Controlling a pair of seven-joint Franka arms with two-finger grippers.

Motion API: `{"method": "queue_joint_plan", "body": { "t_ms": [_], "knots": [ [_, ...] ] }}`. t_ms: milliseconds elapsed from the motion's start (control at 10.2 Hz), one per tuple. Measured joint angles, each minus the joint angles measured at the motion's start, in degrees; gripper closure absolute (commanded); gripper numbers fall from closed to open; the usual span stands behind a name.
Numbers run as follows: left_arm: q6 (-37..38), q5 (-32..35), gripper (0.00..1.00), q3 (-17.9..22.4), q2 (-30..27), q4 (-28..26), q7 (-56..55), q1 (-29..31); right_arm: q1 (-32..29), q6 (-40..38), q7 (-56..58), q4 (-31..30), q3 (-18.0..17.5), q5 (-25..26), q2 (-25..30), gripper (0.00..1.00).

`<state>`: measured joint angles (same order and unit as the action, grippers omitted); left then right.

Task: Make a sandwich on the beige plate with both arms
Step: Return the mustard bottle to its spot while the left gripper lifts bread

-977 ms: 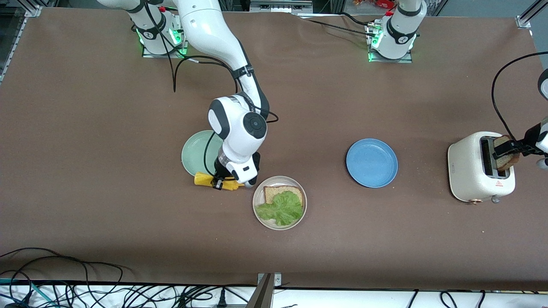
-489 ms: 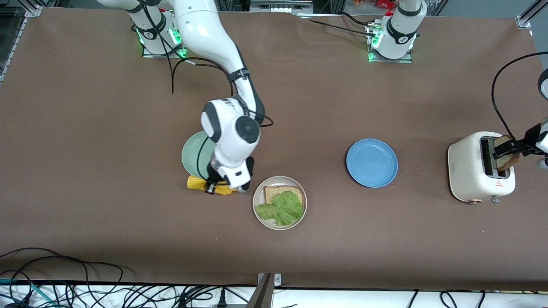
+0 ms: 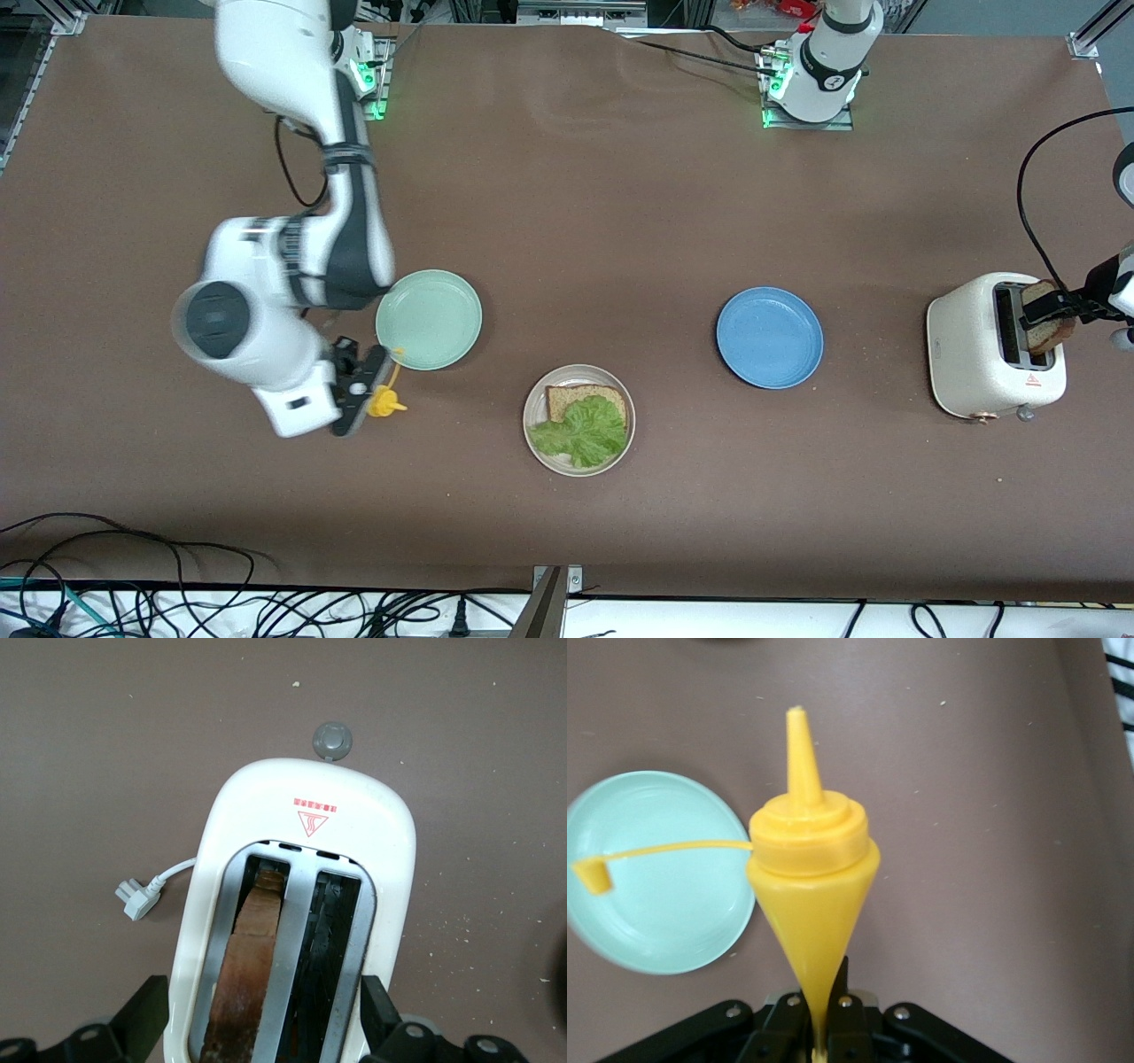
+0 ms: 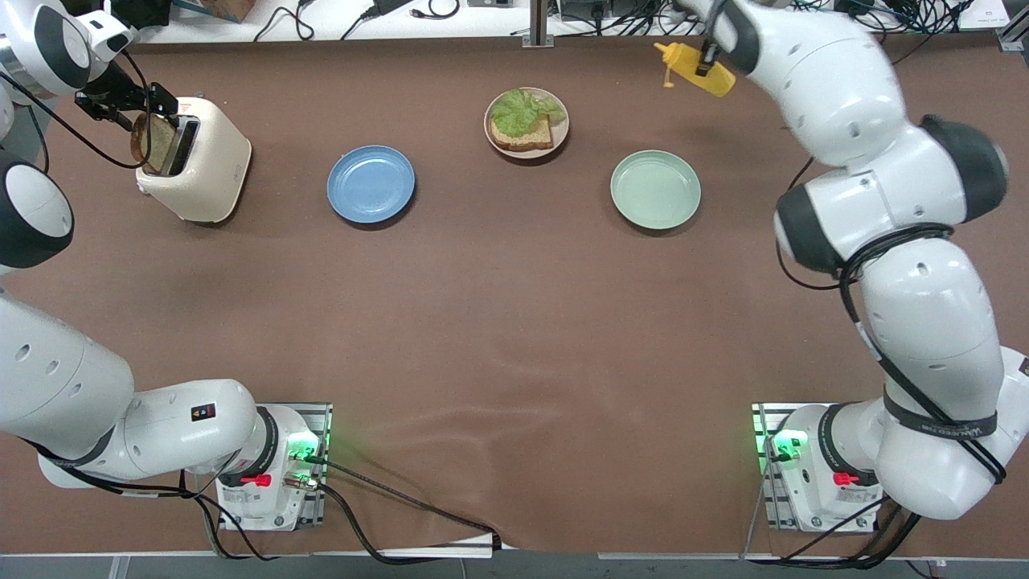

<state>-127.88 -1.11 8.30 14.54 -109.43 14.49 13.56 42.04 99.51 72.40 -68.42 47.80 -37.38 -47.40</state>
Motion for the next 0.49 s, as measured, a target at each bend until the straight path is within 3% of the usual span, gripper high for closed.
{"method": "queue_joint_plan", "body": {
  "t_ms": [98,195,489],
  "knots": [
    [0.0,0.0,0.79,0.0,0.0,0.0,0.0,0.0,-2.9,-3.1,4.2,-0.9,0.0,-3.2,1.0,1.0],
    [0.0,0.0,0.96,0.0,0.0,0.0,0.0,0.0,-5.6,-6.2,8.7,-2.7,-0.1,-6.2,2.0,1.0],
    [0.0,0.0,1.0,0.0,0.0,-0.1,0.0,0.0,-11.7,-9.6,23.6,-15.5,0.0,-13.7,7.1,1.0]
  ]
}}
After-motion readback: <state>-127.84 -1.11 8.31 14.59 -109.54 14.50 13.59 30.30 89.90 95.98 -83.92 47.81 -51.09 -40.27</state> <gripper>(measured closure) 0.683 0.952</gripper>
